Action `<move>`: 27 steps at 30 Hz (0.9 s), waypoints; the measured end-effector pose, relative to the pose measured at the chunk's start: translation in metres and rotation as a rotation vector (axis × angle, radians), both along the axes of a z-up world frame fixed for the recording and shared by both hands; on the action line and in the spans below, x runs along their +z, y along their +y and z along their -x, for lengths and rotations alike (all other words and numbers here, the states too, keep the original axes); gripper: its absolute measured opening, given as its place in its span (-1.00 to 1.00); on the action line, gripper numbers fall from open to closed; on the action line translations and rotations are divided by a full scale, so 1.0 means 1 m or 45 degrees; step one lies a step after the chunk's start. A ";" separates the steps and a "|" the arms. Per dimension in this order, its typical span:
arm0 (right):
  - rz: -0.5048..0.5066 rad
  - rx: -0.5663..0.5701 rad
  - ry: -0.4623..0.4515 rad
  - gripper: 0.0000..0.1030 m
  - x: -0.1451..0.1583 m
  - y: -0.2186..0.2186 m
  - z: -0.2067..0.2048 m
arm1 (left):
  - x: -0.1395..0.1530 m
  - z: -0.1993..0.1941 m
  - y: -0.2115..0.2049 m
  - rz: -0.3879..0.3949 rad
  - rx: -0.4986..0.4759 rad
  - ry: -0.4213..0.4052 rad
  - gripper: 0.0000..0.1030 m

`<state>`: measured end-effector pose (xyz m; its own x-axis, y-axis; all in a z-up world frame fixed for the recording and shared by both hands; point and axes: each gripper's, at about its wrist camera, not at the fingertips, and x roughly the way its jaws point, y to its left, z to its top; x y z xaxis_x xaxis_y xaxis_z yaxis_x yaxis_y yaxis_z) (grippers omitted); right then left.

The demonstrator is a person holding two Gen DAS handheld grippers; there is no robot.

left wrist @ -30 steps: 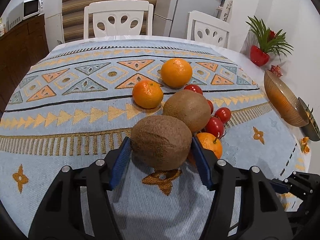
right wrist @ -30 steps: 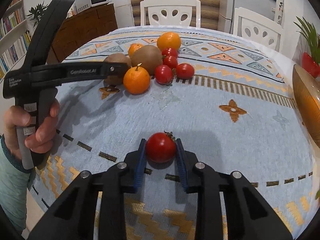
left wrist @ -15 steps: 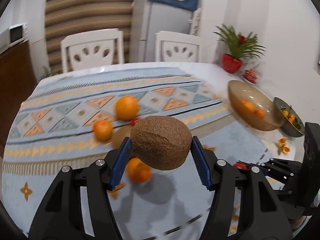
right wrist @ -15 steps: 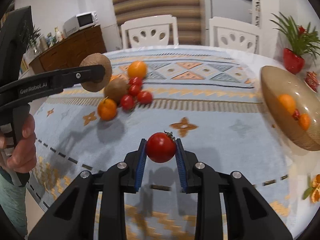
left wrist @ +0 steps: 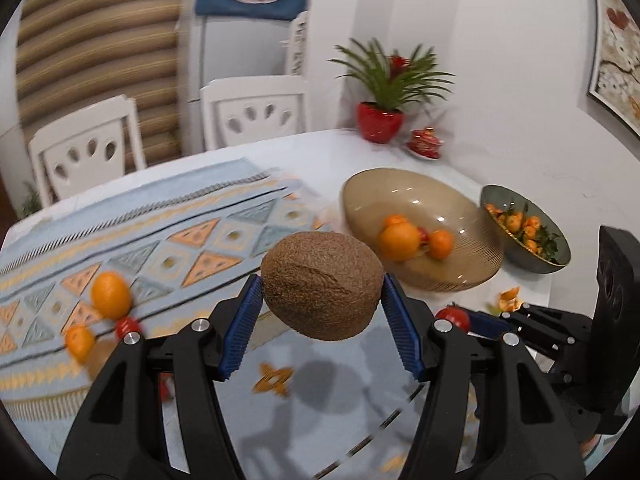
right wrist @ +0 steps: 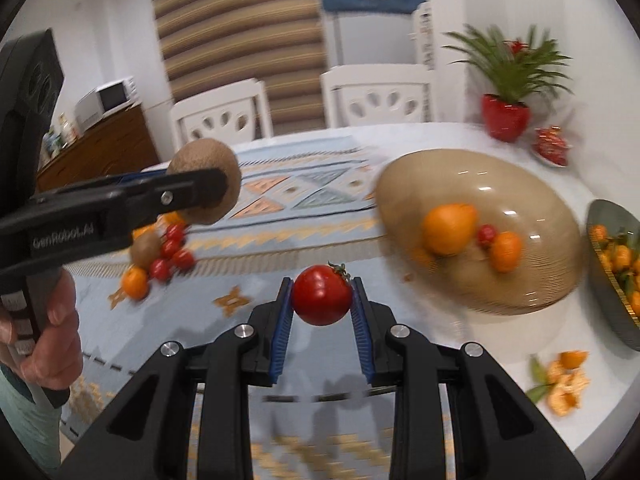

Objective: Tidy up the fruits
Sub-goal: 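Carry the coconut and tomato to the glass bowl and release both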

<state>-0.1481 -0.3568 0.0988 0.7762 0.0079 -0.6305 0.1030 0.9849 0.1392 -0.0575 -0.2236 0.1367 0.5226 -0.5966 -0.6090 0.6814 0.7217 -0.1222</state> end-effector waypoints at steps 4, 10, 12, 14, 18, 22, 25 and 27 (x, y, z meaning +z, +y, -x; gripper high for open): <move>-0.009 -0.121 -0.018 -0.46 0.008 -0.040 0.001 | 0.007 0.001 -0.036 0.004 -0.072 -0.012 0.18; -0.046 -0.322 0.015 -0.46 0.009 -0.101 0.000 | 0.003 -0.008 -0.087 0.021 -0.149 0.016 0.18; -0.068 -0.367 0.035 -0.46 0.005 -0.116 -0.002 | -0.004 -0.010 -0.106 0.014 -0.178 0.023 0.18; -0.080 -0.416 0.061 -0.46 0.001 -0.130 -0.004 | -0.010 -0.012 -0.119 0.008 -0.199 0.030 0.18; -0.094 -0.460 0.097 -0.46 -0.006 -0.141 -0.006 | -0.027 -0.017 -0.141 -0.005 -0.233 0.075 0.18; -0.098 -0.480 0.129 -0.46 -0.014 -0.145 -0.009 | -0.042 -0.022 -0.152 -0.020 -0.243 0.118 0.18; -0.107 -0.484 0.143 -0.46 -0.017 -0.147 -0.012 | -0.052 -0.024 -0.157 -0.036 -0.251 0.145 0.18; -0.112 -0.489 0.153 -0.46 -0.019 -0.148 -0.013 | -0.057 -0.024 -0.159 -0.054 -0.250 0.150 0.18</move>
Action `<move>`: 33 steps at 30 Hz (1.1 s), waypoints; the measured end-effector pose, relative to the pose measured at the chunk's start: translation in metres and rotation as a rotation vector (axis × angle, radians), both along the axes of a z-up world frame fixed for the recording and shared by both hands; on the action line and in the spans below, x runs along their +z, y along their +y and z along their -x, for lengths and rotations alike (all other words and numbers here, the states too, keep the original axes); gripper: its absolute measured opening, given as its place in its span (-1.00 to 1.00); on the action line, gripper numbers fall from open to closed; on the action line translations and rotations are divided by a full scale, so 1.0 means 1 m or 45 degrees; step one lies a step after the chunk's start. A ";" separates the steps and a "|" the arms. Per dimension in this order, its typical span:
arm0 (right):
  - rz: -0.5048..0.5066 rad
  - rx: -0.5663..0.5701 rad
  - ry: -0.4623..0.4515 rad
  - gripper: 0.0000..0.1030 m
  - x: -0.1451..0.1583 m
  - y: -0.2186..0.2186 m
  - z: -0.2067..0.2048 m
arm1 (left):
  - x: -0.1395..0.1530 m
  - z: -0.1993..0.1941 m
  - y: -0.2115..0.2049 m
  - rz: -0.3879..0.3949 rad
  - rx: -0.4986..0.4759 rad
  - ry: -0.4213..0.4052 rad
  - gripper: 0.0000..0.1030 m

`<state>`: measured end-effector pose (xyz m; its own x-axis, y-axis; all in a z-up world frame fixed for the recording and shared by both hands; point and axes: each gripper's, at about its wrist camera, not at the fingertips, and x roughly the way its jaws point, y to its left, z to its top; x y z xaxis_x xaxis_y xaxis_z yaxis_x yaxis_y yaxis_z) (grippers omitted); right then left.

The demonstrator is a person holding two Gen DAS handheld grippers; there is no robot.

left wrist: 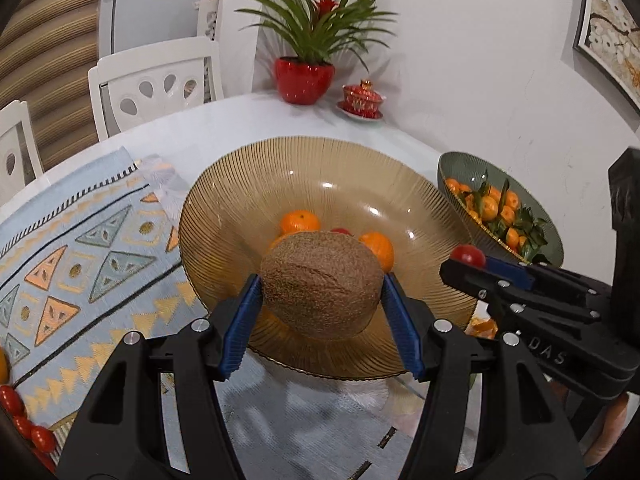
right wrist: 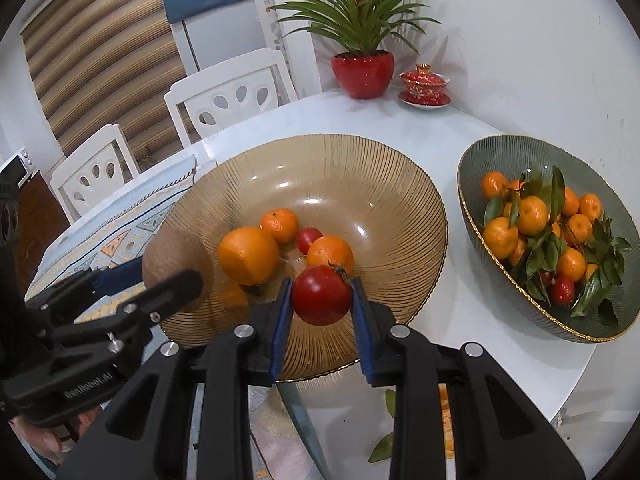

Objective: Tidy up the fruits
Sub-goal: 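Carry the coconut and tomato to the glass bowl and release both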

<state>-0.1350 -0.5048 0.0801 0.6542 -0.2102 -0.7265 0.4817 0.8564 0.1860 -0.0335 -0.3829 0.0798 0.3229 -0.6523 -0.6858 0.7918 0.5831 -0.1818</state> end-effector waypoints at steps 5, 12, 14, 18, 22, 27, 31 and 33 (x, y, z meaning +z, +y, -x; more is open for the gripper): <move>-0.018 0.003 0.006 -0.41 0.000 0.000 -0.001 | -0.004 -0.002 0.001 -0.018 0.027 0.020 0.19; -0.036 0.005 -0.036 -0.41 0.013 0.007 0.010 | 0.027 0.010 0.029 0.074 0.032 -0.056 0.23; -0.021 0.012 -0.047 -0.41 0.018 0.015 0.013 | 0.033 0.014 0.038 0.081 0.036 -0.068 0.23; -0.012 0.042 -0.074 -0.40 0.030 0.030 0.018 | 0.038 0.023 0.056 0.094 0.053 -0.069 0.23; -0.001 0.100 -0.124 -0.40 0.042 0.051 0.023 | 0.044 0.034 0.083 0.116 0.092 -0.082 0.23; -0.015 0.180 -0.158 -0.34 0.051 0.081 0.021 | 0.057 0.045 0.128 0.131 0.167 -0.126 0.23; -0.020 0.269 -0.174 -0.30 0.058 0.111 0.011 | 0.071 0.050 0.171 0.134 0.253 -0.187 0.29; -0.019 0.321 -0.177 -0.19 0.060 0.129 0.004 | 0.078 0.051 0.199 0.141 0.317 -0.212 0.32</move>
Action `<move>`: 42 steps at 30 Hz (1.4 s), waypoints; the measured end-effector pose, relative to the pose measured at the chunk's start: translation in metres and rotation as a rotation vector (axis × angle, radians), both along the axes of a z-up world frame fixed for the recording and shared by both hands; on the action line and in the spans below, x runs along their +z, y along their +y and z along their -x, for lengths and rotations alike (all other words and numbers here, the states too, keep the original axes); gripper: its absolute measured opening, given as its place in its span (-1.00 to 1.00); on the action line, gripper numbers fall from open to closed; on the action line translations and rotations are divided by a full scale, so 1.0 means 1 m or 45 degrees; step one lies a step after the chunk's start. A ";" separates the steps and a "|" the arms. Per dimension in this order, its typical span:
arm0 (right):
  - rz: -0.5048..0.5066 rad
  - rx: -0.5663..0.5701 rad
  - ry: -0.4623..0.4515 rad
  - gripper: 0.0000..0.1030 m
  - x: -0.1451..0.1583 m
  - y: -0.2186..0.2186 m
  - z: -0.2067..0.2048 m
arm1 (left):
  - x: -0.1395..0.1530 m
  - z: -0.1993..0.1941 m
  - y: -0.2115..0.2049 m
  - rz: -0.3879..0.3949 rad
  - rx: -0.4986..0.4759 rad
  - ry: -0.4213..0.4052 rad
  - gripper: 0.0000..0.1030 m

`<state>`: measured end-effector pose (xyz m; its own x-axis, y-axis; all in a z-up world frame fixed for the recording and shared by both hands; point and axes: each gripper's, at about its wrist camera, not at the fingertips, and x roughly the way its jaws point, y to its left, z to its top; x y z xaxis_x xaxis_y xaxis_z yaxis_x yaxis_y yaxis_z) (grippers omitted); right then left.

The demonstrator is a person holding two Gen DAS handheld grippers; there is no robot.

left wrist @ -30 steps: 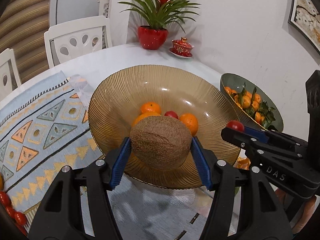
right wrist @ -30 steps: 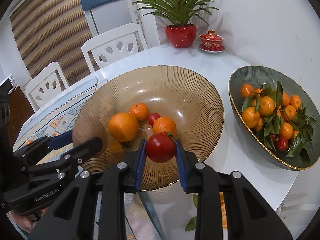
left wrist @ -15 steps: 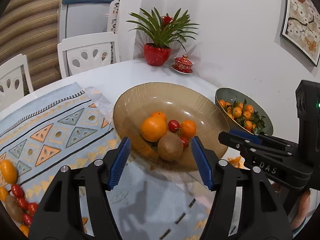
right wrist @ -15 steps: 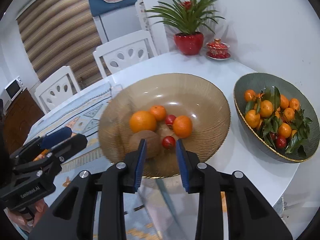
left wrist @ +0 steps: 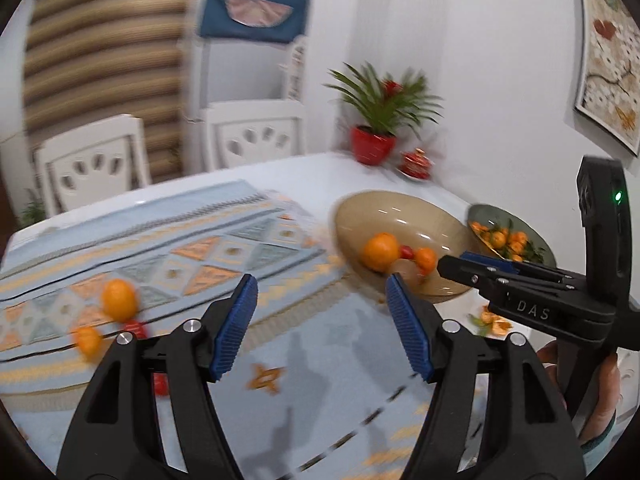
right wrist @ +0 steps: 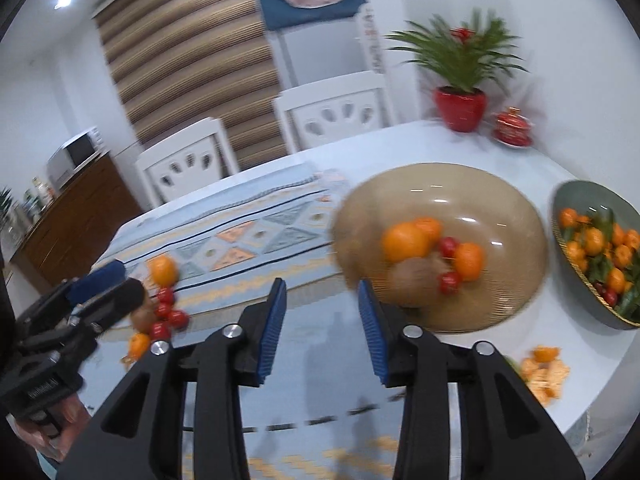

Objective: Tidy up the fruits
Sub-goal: 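Carry the coconut and tomato to the glass bowl and release both, then grasp a tangerine with the left tool while the right tool grasps a tomato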

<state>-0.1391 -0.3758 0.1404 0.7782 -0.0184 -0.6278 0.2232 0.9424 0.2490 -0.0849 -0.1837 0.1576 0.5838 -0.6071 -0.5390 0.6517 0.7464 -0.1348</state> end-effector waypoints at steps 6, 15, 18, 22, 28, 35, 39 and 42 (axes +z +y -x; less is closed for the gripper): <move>0.046 0.201 0.037 -0.17 -0.007 0.069 -0.039 | 0.005 -0.011 0.092 0.004 0.256 -0.012 0.34; 0.059 0.461 0.184 -0.17 -0.065 0.151 -0.110 | -0.064 -0.049 0.166 -0.045 0.386 0.233 0.33; 0.030 0.564 0.166 -0.17 -0.086 0.167 -0.129 | -0.097 -0.064 0.153 -0.065 0.238 0.387 0.33; 0.009 0.560 0.226 -0.17 -0.111 0.171 -0.147 | -0.123 -0.071 0.139 -0.072 0.212 0.424 0.33; 0.044 0.594 0.233 -0.17 -0.118 0.181 -0.153 | -0.133 -0.076 0.138 -0.056 0.235 0.408 0.33; 0.041 0.584 0.266 -0.19 -0.126 0.182 -0.158 | -0.143 -0.086 0.133 -0.112 0.287 0.418 0.05; 0.090 0.599 0.260 -0.38 -0.125 0.189 -0.155 | -0.143 -0.083 0.132 -0.104 0.273 0.408 -0.17; 0.122 0.593 0.255 -0.39 -0.125 0.193 -0.154 | -0.142 -0.079 0.127 -0.140 0.273 0.373 -0.21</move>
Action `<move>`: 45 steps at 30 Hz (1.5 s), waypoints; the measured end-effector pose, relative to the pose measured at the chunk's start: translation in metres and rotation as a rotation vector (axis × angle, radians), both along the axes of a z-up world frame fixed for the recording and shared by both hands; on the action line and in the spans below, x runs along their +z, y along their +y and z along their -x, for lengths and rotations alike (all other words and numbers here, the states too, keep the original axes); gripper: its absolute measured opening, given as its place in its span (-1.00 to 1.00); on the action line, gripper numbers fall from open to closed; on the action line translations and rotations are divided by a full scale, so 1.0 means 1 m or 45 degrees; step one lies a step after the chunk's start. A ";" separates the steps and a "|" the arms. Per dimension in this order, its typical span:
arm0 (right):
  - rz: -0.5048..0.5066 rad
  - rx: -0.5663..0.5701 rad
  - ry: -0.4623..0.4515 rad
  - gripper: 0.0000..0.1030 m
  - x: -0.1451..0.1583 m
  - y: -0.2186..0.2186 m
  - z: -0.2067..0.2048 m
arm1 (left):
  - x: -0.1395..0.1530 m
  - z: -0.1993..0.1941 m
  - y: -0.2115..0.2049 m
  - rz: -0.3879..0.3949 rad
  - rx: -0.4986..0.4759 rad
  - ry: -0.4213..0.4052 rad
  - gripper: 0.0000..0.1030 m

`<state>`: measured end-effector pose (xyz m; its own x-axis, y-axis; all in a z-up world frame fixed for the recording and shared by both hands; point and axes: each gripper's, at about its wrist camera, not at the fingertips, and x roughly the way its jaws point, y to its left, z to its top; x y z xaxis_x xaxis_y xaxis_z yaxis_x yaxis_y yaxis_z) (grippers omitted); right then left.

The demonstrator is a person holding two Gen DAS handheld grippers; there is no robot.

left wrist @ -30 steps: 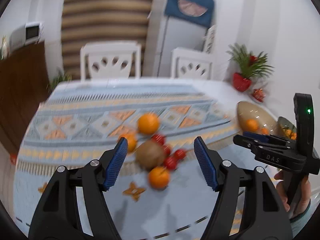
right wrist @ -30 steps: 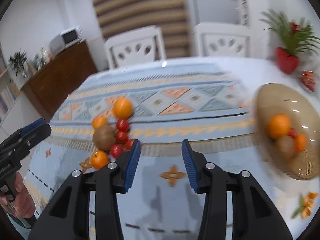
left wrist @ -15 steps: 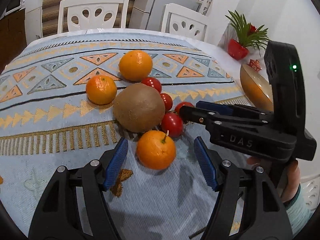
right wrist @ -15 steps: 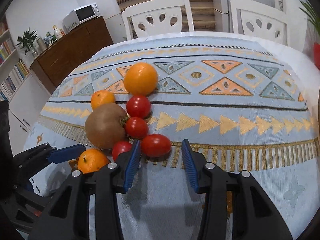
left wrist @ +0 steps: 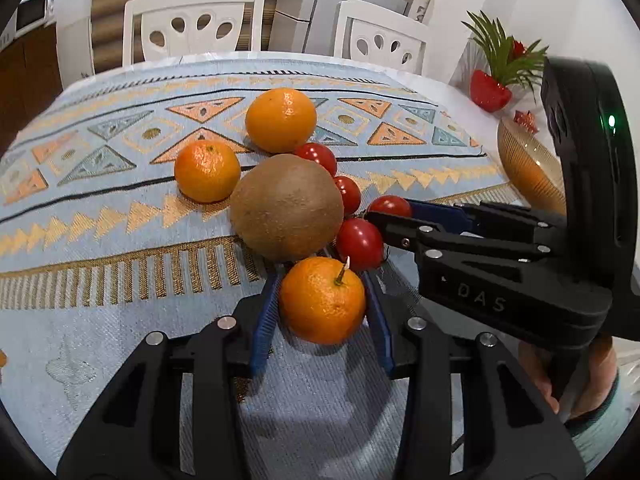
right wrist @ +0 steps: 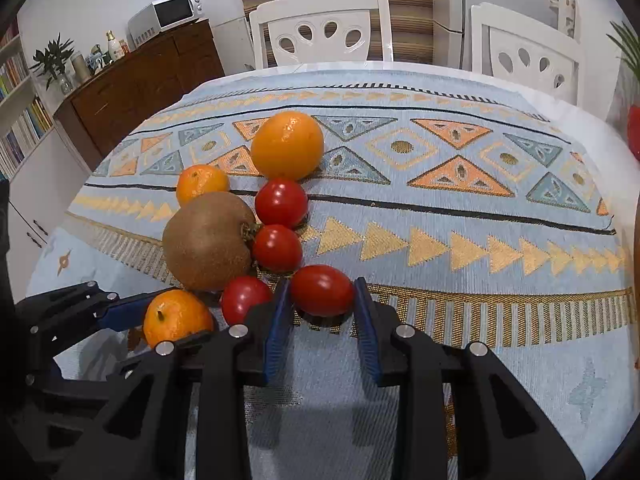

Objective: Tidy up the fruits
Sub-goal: 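Grasp a tangerine with the left tool while the right tool grasps a tomato, then carry the tangerine and tomato over the amber bowl and open both tools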

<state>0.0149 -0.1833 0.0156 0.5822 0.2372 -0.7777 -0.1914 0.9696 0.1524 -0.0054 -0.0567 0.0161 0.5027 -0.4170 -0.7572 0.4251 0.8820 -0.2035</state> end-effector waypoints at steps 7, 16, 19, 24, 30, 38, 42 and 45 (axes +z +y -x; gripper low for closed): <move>-0.024 -0.027 -0.006 -0.39 0.000 -0.006 0.001 | 0.001 0.002 0.001 0.009 0.001 -0.008 -0.23; -0.112 -0.077 -0.080 -0.39 0.016 -0.029 0.024 | 0.016 0.017 0.000 -0.013 0.021 -0.099 -0.23; -0.108 -0.102 -0.102 -0.39 0.024 -0.040 0.040 | 0.028 0.027 -0.008 0.022 0.001 -0.104 -0.23; -0.117 -0.174 -0.143 -0.39 0.047 -0.073 0.067 | 0.055 0.038 -0.041 0.033 -0.053 -0.136 -0.23; -0.125 -0.369 -0.223 -0.39 0.091 -0.146 0.102 | 0.096 0.043 -0.103 0.088 -0.199 -0.199 -0.23; -0.137 -0.756 -0.288 -0.39 0.124 -0.261 0.155 | 0.129 0.042 -0.211 0.154 -0.428 -0.209 -0.23; -0.107 -0.881 -0.288 -0.39 0.126 -0.297 0.173 | 0.128 0.041 -0.253 0.193 -0.501 -0.171 -0.23; -0.105 -0.915 -0.265 -0.39 0.120 -0.312 0.176 | 0.122 0.041 -0.277 0.203 -0.537 -0.153 -0.23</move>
